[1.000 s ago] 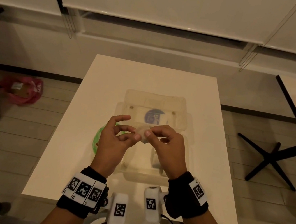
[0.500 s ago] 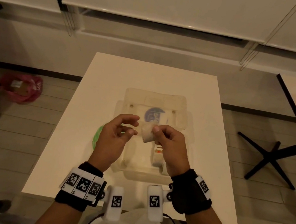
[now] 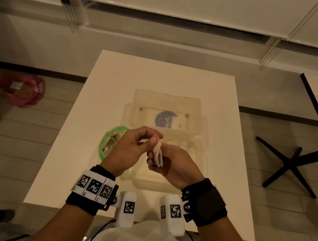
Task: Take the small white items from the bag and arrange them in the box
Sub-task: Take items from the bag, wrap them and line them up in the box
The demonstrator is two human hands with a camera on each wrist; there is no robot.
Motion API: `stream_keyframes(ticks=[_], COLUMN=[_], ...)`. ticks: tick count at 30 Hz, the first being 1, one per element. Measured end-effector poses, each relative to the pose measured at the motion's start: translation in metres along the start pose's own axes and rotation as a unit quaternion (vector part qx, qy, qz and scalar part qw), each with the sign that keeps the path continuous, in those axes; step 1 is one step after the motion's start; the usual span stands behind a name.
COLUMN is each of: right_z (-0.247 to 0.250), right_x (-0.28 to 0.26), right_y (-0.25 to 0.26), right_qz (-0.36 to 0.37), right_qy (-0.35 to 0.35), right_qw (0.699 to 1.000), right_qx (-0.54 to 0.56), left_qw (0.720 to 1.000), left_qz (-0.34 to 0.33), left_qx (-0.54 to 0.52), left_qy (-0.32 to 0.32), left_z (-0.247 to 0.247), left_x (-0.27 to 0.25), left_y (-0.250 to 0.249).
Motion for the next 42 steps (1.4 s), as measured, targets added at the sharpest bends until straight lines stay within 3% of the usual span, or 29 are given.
stream_keyframes(ticks=[3, 6, 12, 17, 26, 34, 42], right_z=[0.004, 0.007, 0.004, 0.009, 0.007, 0.01, 0.012], right_x=[0.002, 0.004, 0.003, 0.002, -0.003, 0.001, -0.002], right_y=[-0.002, 0.004, 0.01, 0.016, 0.025, 0.027, 0.035], right_qz=[0.031, 0.143, 0.269, 0.258, 0.3, 0.268, 0.279], right_qy=[-0.081, -0.205, -0.188, -0.194, -0.218, -0.193, -0.191], right_qw=[0.995, 0.962, 0.914, 0.925, 0.861, 0.89, 0.861], right_qx=[-0.055, -0.111, -0.241, -0.198, -0.349, -0.313, -0.38], left_qw=[0.998, 0.994, 0.991, 0.998, 0.995, 0.996, 0.994], left_qz=[-0.017, -0.024, -0.005, 0.005, 0.015, 0.015, 0.015], left_qx=[0.015, 0.043, 0.028, 0.034, 0.07, 0.077, 0.092], left_qy=[-0.053, -0.102, -0.133, -0.044, -0.068, -0.041, -0.048], left_z=[-0.003, -0.005, -0.003, 0.0, 0.002, 0.0, 0.0], left_x=[-0.001, 0.001, -0.001, -0.004, -0.003, -0.004, -0.003], left_y=[-0.003, -0.003, 0.0, 0.001, 0.007, 0.003, 0.007])
Point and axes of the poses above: each hand's wrist, its own x-axis towards the middle knuckle, its own z-axis out of the back of the hand, y = z × x, the point moved 2 cm from there along x, towards the middle knuckle, and after that the axes turned 5 degrees about -y, right-handed, at the moved point
